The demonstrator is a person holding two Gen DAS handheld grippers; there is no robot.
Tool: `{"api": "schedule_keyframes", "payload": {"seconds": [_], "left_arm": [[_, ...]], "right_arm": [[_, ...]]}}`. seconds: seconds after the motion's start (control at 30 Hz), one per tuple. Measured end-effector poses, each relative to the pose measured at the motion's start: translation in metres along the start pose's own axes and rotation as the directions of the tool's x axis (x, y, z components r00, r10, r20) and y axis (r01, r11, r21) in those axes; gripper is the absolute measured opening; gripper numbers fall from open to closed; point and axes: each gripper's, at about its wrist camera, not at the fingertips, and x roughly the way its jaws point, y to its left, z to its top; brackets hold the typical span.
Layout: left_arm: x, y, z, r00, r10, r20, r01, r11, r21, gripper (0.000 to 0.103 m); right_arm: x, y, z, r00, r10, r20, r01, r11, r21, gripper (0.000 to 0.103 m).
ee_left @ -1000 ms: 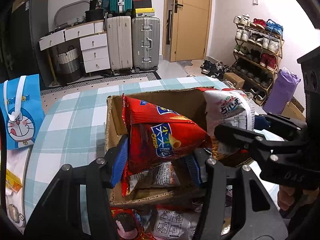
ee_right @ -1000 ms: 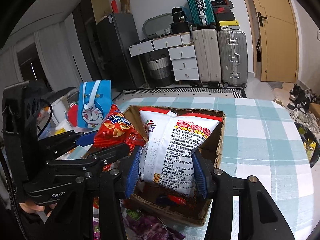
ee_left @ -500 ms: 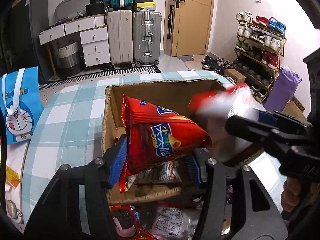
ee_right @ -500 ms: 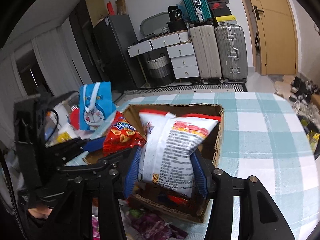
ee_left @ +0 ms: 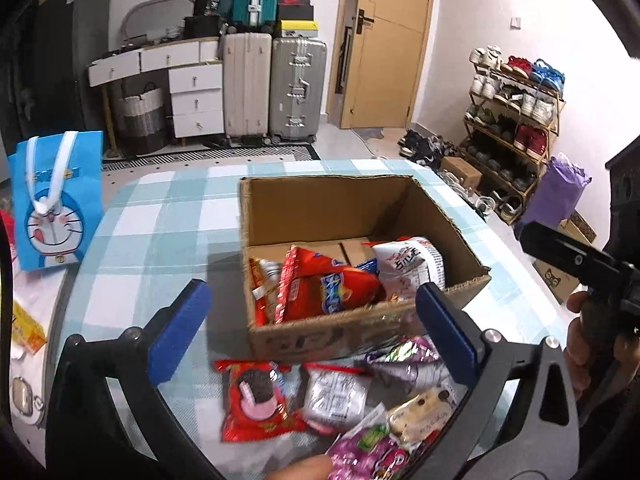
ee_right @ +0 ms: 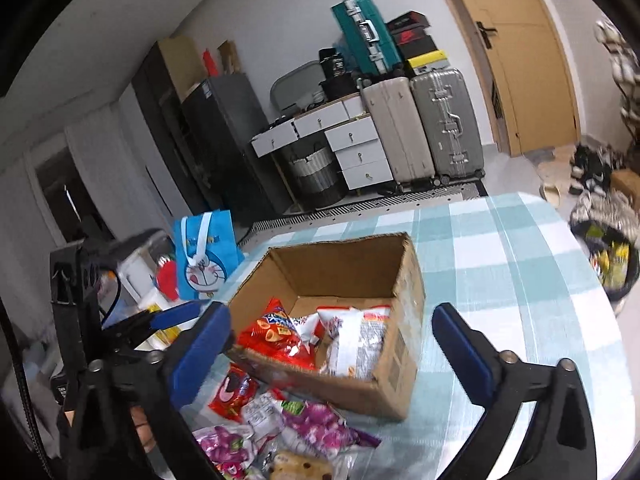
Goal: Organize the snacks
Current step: 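Open both tools to drop the bags into the box and withdraw, then move the right tool down to the red Oreo pack and grasp it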
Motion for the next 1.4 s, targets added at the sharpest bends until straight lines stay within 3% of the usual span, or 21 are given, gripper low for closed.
{"api": "schedule_keyframes", "payload": {"seconds": [0.33, 0.73, 0.93, 1.4], "left_arm": [[-0.046, 0.014, -0.050, 1.000, 0.023, -0.016, -0.024, 0.999, -0.035, 0.102], [-0.058, 0.017, -0.093, 0.998, 0.017, -0.061, -0.020, 0.999, -0.045, 0.102], [-0.062, 0.018, -0.105, 0.996, 0.014, -0.084, -0.020, 0.998, -0.063, 0.102], [-0.067, 0.010, -0.119, 0.993, 0.025, -0.117, -0.028, 0.999, -0.025, 0.102]], "right_arm": [[-0.020, 0.001, -0.040, 0.995, -0.011, -0.103, 0.009, 1.000, -0.020, 0.103], [-0.026, 0.014, -0.081, 0.979, -0.066, -0.195, 0.049, 0.995, -0.088, 0.103], [-0.026, 0.024, -0.091, 0.972, -0.087, -0.218, 0.057, 0.989, -0.140, 0.103], [-0.010, 0.048, -0.124, 0.933, -0.106, -0.344, 0.008, 0.962, -0.274, 0.103]]}}
